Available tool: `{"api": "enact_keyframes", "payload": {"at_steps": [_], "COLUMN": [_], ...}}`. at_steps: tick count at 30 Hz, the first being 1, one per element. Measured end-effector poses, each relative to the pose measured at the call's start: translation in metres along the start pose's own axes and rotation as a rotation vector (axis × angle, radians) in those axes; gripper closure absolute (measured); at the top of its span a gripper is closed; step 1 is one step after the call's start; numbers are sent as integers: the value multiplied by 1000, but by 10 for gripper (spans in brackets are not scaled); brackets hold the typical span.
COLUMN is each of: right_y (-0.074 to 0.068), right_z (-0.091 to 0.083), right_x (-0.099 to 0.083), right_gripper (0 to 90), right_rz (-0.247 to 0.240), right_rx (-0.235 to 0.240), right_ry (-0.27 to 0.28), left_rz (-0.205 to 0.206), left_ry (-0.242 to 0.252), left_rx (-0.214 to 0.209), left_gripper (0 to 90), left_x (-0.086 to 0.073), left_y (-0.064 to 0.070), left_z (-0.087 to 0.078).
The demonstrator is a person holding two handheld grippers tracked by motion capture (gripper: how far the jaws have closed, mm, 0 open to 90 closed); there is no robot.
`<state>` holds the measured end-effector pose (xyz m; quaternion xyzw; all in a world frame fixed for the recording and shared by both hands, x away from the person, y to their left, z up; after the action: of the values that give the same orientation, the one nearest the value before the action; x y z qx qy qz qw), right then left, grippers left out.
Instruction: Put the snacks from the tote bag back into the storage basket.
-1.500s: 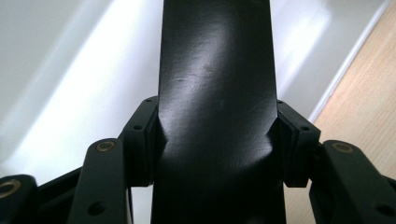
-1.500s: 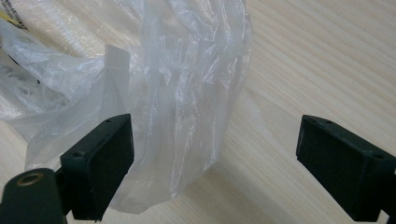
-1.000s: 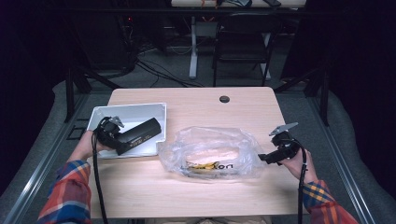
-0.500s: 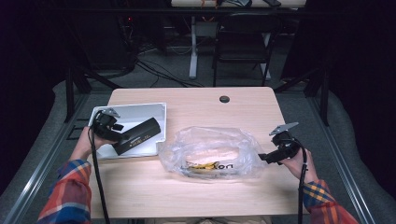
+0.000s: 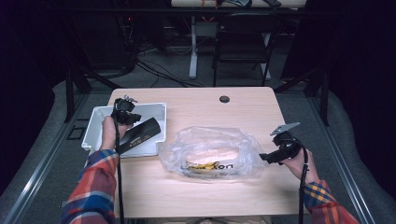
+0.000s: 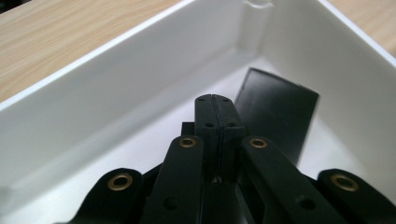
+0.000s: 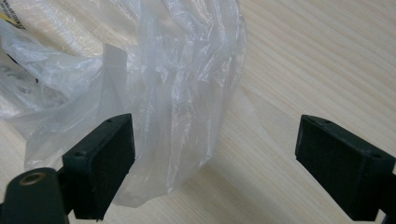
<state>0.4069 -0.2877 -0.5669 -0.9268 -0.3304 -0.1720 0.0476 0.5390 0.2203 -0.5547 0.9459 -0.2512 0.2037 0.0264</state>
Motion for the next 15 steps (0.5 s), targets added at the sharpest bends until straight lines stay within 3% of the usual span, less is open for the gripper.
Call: {"api": "enact_keyframes", "payload": {"at_steps": [6, 15], "right_y": [-2, 0], "right_z": [1, 2], "right_x": [0, 0], "right_gripper": [116, 117], "right_rz": [0, -3], "right_rx": [10, 9], "right_ry": [9, 3], "left_rz": [-52, -11], "left_ry": [-55, -117], "left_rx": [-3, -53], "left_gripper": [899, 899], "left_x": [6, 3], "left_y": [0, 11], "left_z": [22, 28]}}
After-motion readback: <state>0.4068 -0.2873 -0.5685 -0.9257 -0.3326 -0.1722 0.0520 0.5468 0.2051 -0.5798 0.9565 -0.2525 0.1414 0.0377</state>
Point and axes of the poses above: each handheld gripper's, and its own axes: z roughly forward along the jaws, x roughly out of its top, y roughly to its right, the point moved 7 cm from there along z, roughly forward along the jaws, and after that the axes turned 13 degrees about -y, right-handed, at the moved point
